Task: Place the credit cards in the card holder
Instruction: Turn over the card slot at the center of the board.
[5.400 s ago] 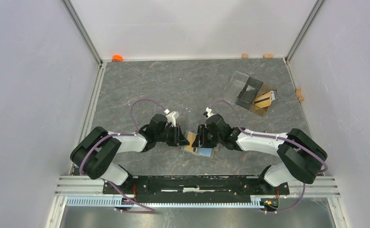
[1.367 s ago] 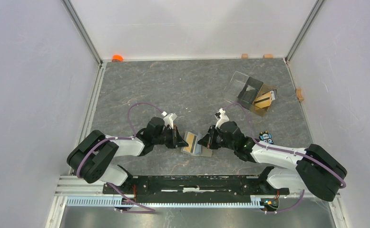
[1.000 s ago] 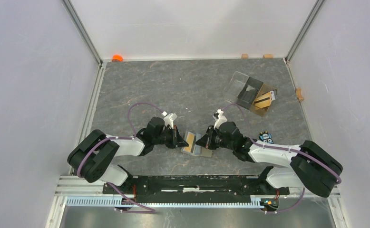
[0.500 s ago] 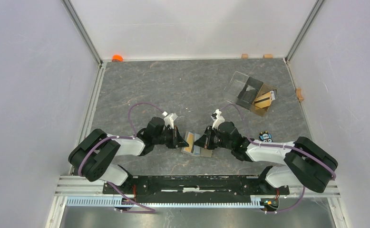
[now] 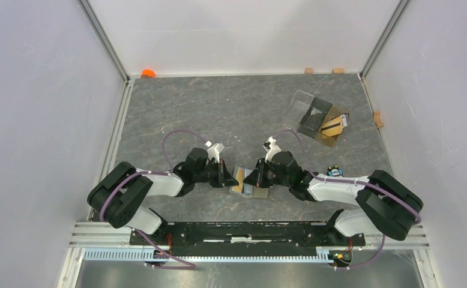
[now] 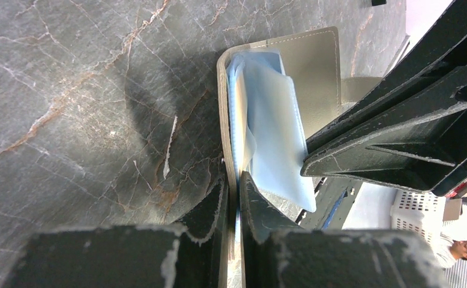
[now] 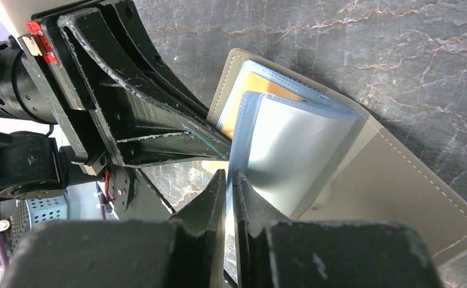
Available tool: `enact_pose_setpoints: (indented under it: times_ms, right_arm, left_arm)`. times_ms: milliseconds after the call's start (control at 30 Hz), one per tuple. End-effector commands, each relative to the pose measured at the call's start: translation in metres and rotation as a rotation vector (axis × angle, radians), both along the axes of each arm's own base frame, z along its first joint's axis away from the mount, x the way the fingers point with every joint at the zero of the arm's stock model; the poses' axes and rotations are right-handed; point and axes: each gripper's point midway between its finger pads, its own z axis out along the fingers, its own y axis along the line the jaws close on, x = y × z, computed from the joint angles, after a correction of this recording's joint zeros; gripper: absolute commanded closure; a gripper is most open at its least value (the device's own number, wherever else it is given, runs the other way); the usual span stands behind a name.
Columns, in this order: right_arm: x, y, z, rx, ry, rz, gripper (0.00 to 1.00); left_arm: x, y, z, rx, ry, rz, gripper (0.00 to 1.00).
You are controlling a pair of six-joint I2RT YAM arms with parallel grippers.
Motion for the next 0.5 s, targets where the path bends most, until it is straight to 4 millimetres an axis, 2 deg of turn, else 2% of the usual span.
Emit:
enact_pose_setpoints:
  times_ms: [0, 300, 467]
  right_arm:
    - [0.011, -0.008, 0.006, -0.058, -0.054, -0.033, 0.87]
    - [0.013, -0.014, 0.008, -0.073, -0.069, -0.056, 0.77]
    - [0.019, -0.028, 0.014, -0.133, -0.101, -0.111, 0.73]
  left_arm:
    - [0.006, -0.005, 0.004, -0.019, -0.017, 0.008, 0.97]
    - [0.007, -0.004, 0.005, -0.020, -0.019, 0.014, 0.97]
    - [0.007, -0.004, 0.005, -0.018, -0.019, 0.018, 0.97]
